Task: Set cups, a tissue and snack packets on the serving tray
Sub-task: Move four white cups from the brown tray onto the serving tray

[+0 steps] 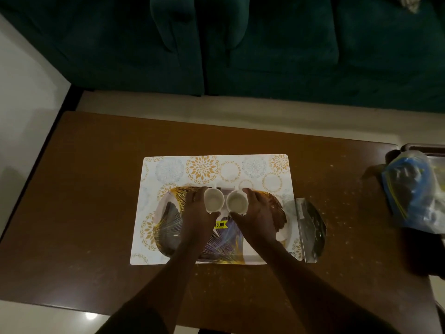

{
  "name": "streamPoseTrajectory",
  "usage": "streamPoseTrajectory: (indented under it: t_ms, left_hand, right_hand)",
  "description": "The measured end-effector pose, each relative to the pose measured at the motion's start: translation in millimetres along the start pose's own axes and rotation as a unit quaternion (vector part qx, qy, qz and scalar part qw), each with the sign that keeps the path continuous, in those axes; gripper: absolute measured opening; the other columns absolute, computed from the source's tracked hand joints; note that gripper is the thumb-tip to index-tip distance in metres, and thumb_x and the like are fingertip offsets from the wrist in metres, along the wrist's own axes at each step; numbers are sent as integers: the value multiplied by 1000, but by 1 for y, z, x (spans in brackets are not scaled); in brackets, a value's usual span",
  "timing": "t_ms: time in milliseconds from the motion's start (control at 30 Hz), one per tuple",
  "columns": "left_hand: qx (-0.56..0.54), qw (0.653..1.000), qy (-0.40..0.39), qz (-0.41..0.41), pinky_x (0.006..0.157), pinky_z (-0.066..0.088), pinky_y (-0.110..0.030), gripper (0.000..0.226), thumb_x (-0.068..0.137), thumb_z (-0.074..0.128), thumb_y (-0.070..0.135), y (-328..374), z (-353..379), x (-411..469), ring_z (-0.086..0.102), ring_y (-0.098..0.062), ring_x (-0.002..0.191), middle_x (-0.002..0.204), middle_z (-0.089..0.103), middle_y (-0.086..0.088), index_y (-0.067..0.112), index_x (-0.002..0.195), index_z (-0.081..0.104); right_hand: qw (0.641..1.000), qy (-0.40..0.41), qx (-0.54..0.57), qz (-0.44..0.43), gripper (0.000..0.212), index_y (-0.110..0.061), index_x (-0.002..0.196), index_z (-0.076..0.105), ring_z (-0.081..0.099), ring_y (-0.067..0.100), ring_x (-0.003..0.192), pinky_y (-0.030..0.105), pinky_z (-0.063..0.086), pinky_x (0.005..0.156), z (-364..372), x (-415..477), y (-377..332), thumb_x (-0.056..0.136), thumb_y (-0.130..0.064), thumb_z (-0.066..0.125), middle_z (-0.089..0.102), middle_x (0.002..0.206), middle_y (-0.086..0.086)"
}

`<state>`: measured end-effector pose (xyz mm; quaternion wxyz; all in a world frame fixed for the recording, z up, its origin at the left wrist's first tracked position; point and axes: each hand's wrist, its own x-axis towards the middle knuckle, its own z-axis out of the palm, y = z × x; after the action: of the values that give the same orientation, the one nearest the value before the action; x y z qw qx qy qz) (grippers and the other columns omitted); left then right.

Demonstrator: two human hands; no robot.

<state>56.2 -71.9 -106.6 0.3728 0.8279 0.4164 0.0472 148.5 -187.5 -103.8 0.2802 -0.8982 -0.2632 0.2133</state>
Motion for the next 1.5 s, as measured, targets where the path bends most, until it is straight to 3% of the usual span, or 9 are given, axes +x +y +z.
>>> streamPoseTrajectory:
  t_ms: [333, 467, 567, 767, 900, 1067, 1300, 1433, 1500]
  left_hand:
    - [-4, 1000, 2, 6, 88, 46, -35, 71, 70, 83, 25, -2, 6, 3, 49, -27, 118, 129, 54, -13, 8, 130, 51]
    - [16, 1000, -10, 16, 90, 48, -38, 96, 63, 87, 34, 0, -3, -1, 46, -28, 125, 140, 41, -14, 10, 141, 38]
    - [84, 996, 3, 23, 97, 43, -49, 108, 59, 85, 48, 7, -20, -2, 38, -31, 133, 149, 31, -11, 19, 147, 28]
    - [100, 991, 63, 64, 99, 36, -52, 86, 74, 61, 67, 84, -17, 29, 40, -30, 130, 146, 36, -6, 23, 142, 33]
    - [49, 986, 5, 158, 98, 43, -50, 75, 82, 56, 63, 217, 85, 34, 45, -28, 127, 142, 43, -6, 22, 141, 35]
    - [3, 983, 3, 182, 102, 47, -42, 72, 83, 69, 39, 260, 123, 37, 42, -25, 134, 147, 39, -8, 21, 143, 33]
    - [-24, 966, -99, 236, 94, 49, -37, 68, 82, 72, 24, 408, 300, 9, 48, -25, 126, 141, 47, -8, 21, 141, 38]
    - [-21, 954, -132, 267, 80, 38, -24, 54, 80, 72, 21, 443, 365, -2, 58, -25, 109, 123, 59, -5, 21, 129, 50]
    - [-29, 949, -142, 279, 87, 40, -28, 56, 79, 72, 20, 458, 393, -8, 57, -25, 112, 125, 59, -4, 20, 130, 50]
  right_hand:
    - [1000, 7, 13, -5, 70, -14, 133, 45, 51, 19, 116, 30, 47, 91, 0, 4, 3, 75, -34, 78, 56, 129, 5]
    - [1000, 10, 19, -15, 84, -13, 140, 39, 49, 25, 122, 39, 49, 96, -8, 2, 0, 71, -41, 79, 52, 135, 10]
    - [998, 46, 29, -19, 78, -16, 139, 37, 48, 26, 124, 40, 51, 92, -36, 10, 3, 76, -46, 72, 48, 139, 10]
    - [990, 138, 0, -4, 55, -18, 131, 42, 49, 26, 121, 35, 48, 84, -142, 60, 44, 88, -48, 56, 50, 133, 8]
    - [972, 227, -46, 44, 44, -17, 127, 46, 50, 27, 119, 38, 48, 85, -268, 67, 167, 88, -33, 60, 49, 133, 9]
    - [972, 214, -32, 97, 38, -11, 119, 50, 49, 33, 116, 40, 44, 86, -301, 62, 208, 83, -18, 62, 53, 125, 12]
    - [938, 282, -44, 198, 51, -8, 123, 51, 49, 38, 118, 43, 45, 88, -422, 6, 384, 79, -33, 59, 55, 126, 17]
    - [939, 247, -31, 238, 53, -10, 125, 47, 46, 37, 120, 44, 44, 86, -454, -3, 444, 78, -29, 64, 51, 128, 15]
    - [944, 224, -43, 238, 57, -12, 128, 44, 45, 36, 122, 44, 44, 88, -461, 1, 469, 78, -27, 67, 49, 131, 13]
